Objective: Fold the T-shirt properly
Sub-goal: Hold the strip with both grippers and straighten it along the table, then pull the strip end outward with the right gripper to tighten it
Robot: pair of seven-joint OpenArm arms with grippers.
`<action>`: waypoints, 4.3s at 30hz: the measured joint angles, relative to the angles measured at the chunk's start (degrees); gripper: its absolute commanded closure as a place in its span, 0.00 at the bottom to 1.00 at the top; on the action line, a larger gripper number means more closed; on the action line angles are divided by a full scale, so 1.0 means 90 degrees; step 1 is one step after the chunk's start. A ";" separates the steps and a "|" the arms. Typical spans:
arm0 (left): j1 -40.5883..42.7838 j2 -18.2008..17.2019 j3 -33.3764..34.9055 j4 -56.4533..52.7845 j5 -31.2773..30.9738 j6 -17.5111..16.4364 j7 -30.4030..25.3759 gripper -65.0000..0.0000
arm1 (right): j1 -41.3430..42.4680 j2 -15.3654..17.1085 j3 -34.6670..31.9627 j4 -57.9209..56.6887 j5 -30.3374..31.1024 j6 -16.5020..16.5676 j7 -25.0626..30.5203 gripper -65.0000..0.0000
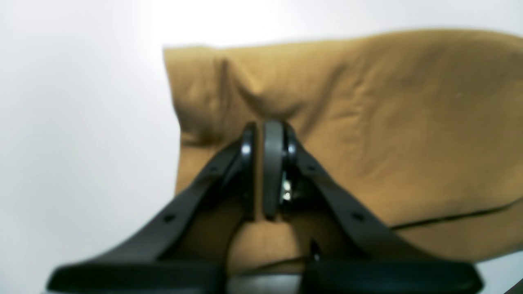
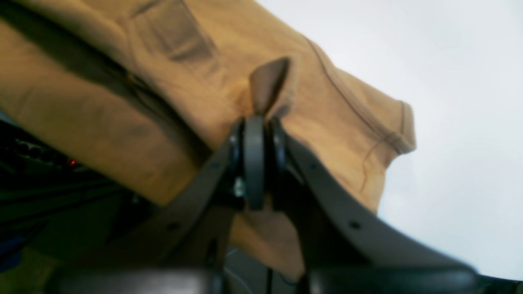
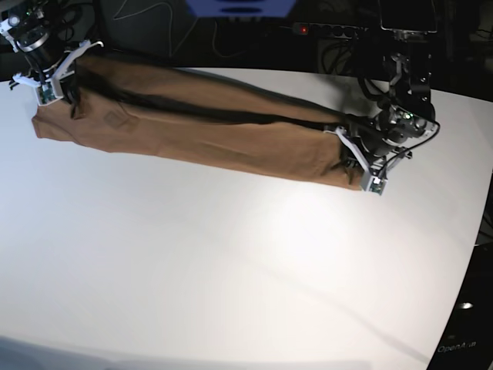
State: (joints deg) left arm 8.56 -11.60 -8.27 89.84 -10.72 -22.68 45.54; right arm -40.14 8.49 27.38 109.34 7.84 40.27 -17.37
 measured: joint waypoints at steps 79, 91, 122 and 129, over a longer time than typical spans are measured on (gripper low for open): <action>0.0345 -0.0087 -0.0197 0.0131 -0.0078 0.0002 -0.0117 0.96 | 0.3281 0.1137 -0.0682 -0.3531 -0.0284 -0.0097 -0.0974 1.00; 0.0707 0.0260 -0.0709 0.1321 -0.0034 -0.0005 0.0187 0.96 | 0.3293 0.1129 -0.0682 -0.3553 -0.0284 -0.0097 -0.0952 1.00; 0.0763 0.0267 -0.0724 0.1010 -0.0005 -0.0005 0.0367 0.96 | 0.2747 0.1430 -0.0758 -0.1889 -0.0491 0.0012 -0.1358 1.00; 0.0809 0.0267 -0.0719 0.1010 -0.0010 -0.0005 0.0355 0.96 | 0.2739 0.1435 -0.1127 -0.1836 -0.0491 0.0002 -0.1358 1.00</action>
State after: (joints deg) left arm 15.84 -9.19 -14.74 98.94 -10.81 -22.72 48.73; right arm -15.49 21.41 17.23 92.82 3.42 40.29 -29.58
